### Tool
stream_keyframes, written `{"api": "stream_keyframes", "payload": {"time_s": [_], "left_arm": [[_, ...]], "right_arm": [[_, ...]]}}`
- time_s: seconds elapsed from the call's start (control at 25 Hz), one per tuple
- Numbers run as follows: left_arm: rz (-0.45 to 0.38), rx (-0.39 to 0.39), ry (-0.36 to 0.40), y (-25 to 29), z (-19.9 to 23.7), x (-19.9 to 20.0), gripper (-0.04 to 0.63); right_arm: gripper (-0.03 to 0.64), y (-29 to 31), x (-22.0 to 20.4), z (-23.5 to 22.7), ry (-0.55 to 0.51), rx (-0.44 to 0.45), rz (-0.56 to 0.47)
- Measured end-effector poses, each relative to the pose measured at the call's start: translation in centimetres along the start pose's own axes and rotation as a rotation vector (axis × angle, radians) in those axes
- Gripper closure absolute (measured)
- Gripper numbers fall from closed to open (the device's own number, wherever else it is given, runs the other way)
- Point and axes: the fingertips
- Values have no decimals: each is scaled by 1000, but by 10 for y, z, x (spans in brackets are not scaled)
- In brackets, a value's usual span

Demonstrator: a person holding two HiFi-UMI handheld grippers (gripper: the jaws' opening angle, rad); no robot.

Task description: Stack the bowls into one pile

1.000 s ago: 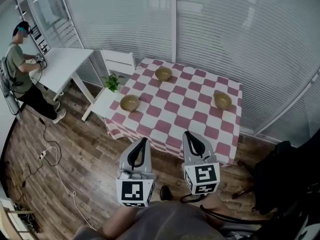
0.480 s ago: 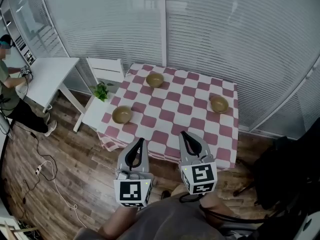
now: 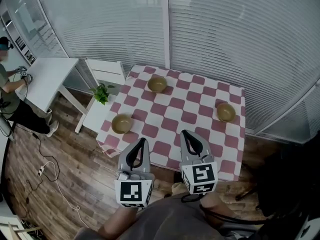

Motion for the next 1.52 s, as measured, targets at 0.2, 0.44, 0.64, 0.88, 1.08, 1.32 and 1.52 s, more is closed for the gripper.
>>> {"api": "stream_keyframes", "payload": {"time_s": [0.2,0.44,0.64,0.88,1.08,1.32,1.52], "left_arm": [[35,1,-2,36,4,-3,595],[76,11,-9,79,7,0,595],[88,26,-11,111,6,4,595],[97,82,-22,132,9,9,595],[85,117,-18,136,13,21,595],[71,143,-8,141,21,29,595],[85,130,-32,157,29,17,595]], "right_arm": [[591,30,-7,-22,28,8,38],[591,65,-5,-49,46,21,60],[591,84,5,-68,44,46,54],[591,103,8,-80,36,99,69],[591,111,19,-84,25,119,56],[591,124,38,-88,14,127,19],[591,144,27,-85,6,130,55]]}}
Point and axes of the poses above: the fingertips, and each gripper's own axes: y forward along the fingers, z to its left, x out of its top, and after that the axes turned 7 degrees about z, right-handed
